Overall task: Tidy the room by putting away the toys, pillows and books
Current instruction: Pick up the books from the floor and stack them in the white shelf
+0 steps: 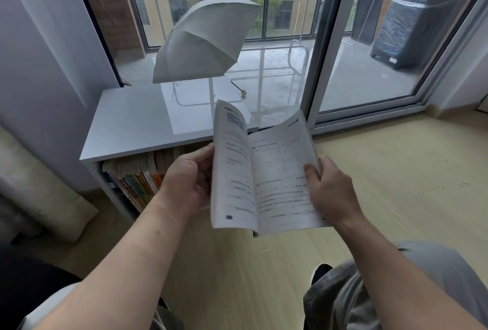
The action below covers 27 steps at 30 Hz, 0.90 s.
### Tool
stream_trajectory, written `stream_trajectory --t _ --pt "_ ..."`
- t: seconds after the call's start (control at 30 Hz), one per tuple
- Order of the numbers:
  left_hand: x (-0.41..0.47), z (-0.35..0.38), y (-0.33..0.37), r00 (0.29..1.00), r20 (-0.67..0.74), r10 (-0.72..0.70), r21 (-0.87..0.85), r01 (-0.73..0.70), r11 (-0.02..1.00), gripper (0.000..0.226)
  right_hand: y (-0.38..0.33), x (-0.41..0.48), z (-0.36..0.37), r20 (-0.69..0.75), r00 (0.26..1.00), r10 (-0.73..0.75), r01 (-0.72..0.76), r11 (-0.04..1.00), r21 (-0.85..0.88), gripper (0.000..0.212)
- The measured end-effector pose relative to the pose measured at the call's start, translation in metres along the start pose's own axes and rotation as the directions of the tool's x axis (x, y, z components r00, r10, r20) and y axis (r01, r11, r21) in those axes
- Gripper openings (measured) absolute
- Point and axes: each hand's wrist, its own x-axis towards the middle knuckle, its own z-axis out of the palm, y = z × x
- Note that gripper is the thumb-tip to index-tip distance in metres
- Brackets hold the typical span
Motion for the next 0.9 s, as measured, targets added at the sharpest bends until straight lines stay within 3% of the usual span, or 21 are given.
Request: stream_trajectory --t 0.13,0.27,0.4,0.47,0.57,0.63,0.73,0.9 --pt "0.003 0.009 -0.011 0.999 0.035 0.038 0.052 -0.04 0.998 0.032 -0.012 -0.007 0.008 0.038 0.999 0.003 -0.011 0.974 0.227 0.025" --pt "0.003 0.023 -0.024 0.999 0.02 0.026 0.048 -0.027 0.999 0.024 -0.029 -0.017 0.012 0.177 0.984 -0.008 -0.081 0.867 0.491 0.034" --pt "0.002 0.024 -0.03 1.0 -0.019 -0.003 0.072 0.004 0.997 0.03 -0.038 -0.025 0.015 0.294 0.954 -0.064 -0.104 0.848 0.52 0.061" --pt "0.004 0.022 -0.029 0.999 -0.039 0.003 0.105 0.001 0.994 0.03 -0.04 -0.026 0.015 0.326 0.943 -0.064 -0.133 0.826 0.547 0.055" --pt "0.007 0.019 -0.024 0.998 -0.052 0.021 0.118 -0.015 0.993 0.028 -0.037 -0.017 0.012 0.329 0.944 0.03 -0.228 0.779 0.584 0.031" --pt "0.009 0.014 -0.019 0.998 -0.056 0.031 0.087 -0.026 0.996 0.03 -0.027 -0.008 0.01 0.293 0.948 0.123 -0.278 0.767 0.579 0.022" --pt "0.011 0.007 -0.006 0.997 -0.061 0.053 0.018 -0.052 0.998 0.035 -0.015 0.004 0.009 0.249 0.95 0.189 -0.293 0.813 0.502 0.024" --pt "0.009 -0.005 0.019 0.991 -0.054 0.122 -0.084 -0.126 0.988 0.035 -0.006 0.009 0.01 0.067 0.993 0.098 -0.11 0.975 0.191 0.022"
